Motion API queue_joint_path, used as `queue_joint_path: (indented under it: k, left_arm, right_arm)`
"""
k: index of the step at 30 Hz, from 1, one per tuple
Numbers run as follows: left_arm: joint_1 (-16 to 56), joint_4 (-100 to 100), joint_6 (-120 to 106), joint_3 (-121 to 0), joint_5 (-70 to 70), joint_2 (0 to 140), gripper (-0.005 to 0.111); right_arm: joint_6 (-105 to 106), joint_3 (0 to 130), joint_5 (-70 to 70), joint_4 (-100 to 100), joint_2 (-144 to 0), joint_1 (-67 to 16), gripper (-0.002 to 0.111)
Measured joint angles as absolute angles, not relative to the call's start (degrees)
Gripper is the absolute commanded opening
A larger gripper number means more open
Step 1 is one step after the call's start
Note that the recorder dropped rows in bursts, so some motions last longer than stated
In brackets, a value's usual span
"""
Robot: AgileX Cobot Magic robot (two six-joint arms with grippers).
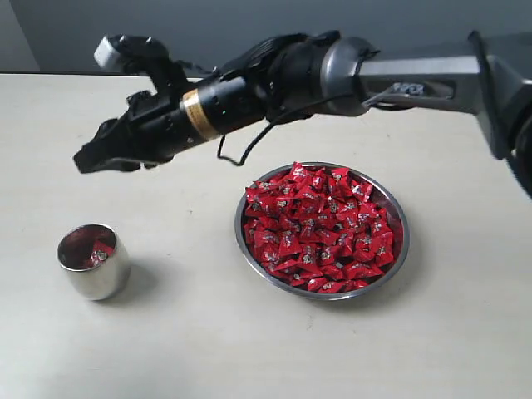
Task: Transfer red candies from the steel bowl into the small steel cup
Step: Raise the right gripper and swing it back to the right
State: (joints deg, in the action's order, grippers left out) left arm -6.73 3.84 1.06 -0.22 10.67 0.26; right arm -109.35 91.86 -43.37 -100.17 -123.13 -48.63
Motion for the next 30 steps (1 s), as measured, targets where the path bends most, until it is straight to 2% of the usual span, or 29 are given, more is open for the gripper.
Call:
queue_joint_path:
  k: [11,16,17,22,25,30]
  left_arm:
    - [-6.73,3.84,1.06,-0.22,10.67,0.26,0.0]
    - [-6.73,3.84,1.06,-0.22,10.67,0.26,0.0]
    - [-6.73,3.84,1.06,-0.22,10.67,0.26,0.0]
    - [-6.73,3.84,1.06,-0.22,10.67,0.26,0.0]
    - [-6.73,3.84,1.06,-0.22,10.67,0.26,0.0]
    - [-6.73,3.84,1.06,-0.22,10.67,0.26,0.0]
  right_arm:
    - [-113.56,91.63,-47.51,-100.06,-116.39,-39.04,0.031]
    - [-113.92,86.39,-46.39,-100.06,-113.15,-34.23,0.031]
    - [-113.92,85.1,-45.24,-100.06,-112.13,-33.42,0.03]
    - [-110.44,76.17,-34.27,-100.06,-105.05,-31.71,0.008]
    - [-108.64,71.94,-28.36,-100.06,-100.26,-31.71,0.01]
    - [-108.04,65.94,-22.72,-100.06,-94.29,-30.33,0.024]
